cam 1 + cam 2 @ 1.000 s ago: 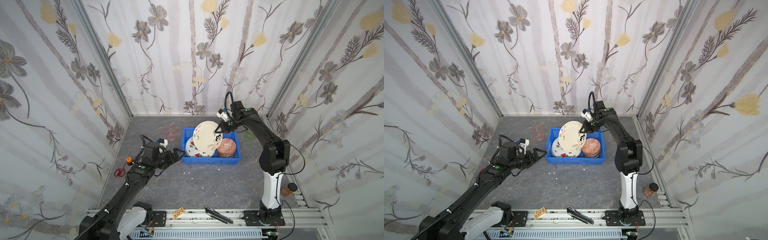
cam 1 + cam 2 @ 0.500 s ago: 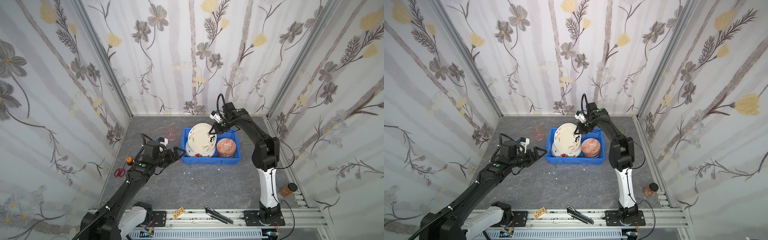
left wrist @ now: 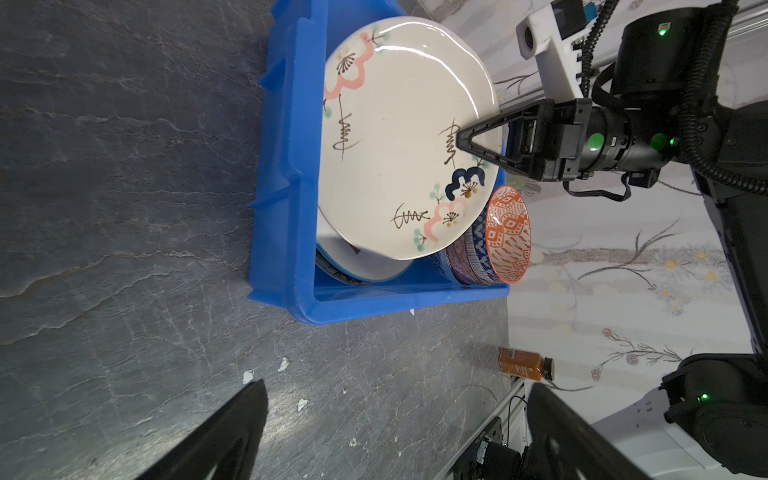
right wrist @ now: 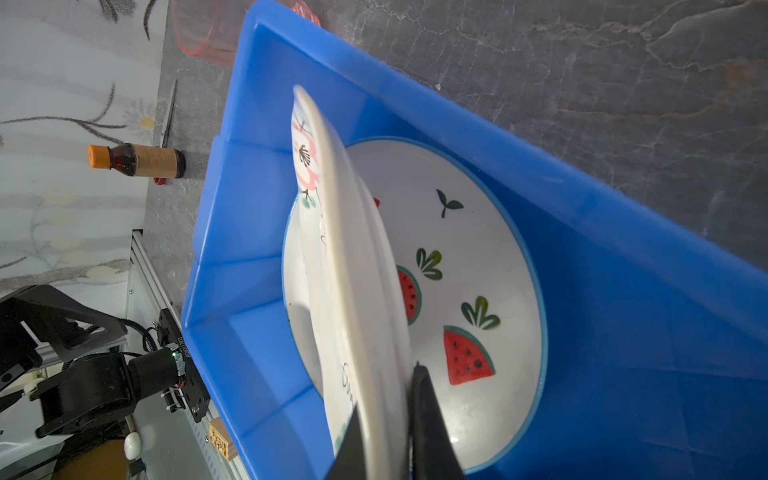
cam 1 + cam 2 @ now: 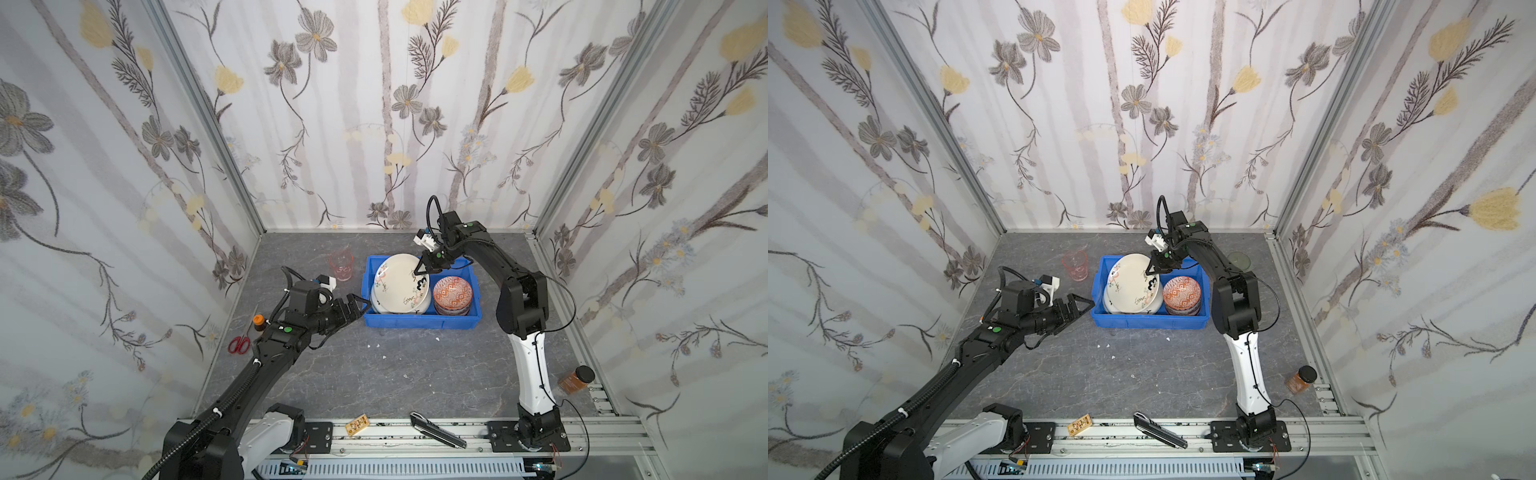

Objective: Place the mixed dishes into the plastic bin
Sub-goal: 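Lower the cream plate onto the watermelon plate in the bin with the right gripper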

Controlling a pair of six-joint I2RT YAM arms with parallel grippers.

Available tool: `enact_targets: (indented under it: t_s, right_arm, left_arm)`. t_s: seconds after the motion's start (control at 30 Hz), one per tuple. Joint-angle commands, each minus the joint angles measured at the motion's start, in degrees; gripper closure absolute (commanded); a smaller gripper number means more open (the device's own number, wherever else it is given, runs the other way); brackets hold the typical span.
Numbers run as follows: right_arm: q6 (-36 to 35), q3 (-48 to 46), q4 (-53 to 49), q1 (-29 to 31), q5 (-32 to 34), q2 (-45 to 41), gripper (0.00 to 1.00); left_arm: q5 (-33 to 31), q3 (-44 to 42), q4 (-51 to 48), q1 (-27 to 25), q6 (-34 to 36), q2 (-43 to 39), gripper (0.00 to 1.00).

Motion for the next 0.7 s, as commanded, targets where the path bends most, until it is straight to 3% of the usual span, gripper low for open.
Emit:
enact_targets:
  t_s: [0.0,0.33,0.67]
  right_arm:
    - [-2.1,0.8,0.9,0.0,-4.4,0.8,1.00]
    - [-3.5,0.8,1.4,-0.2,-3.9,2.9,0.84]
    - [-4.4,0.8,1.3,-0.7,-2.0,4.1,0.76]
  left_arm:
    - [-0.2,0.5,0.5,0.0,0.5,0.1,0.00]
    - [-0.3,0.3,0.5,0.0,0.4,0.1,0.00]
    - [-0.3,0.5,0.5,0.1,0.3,0.8,0.00]
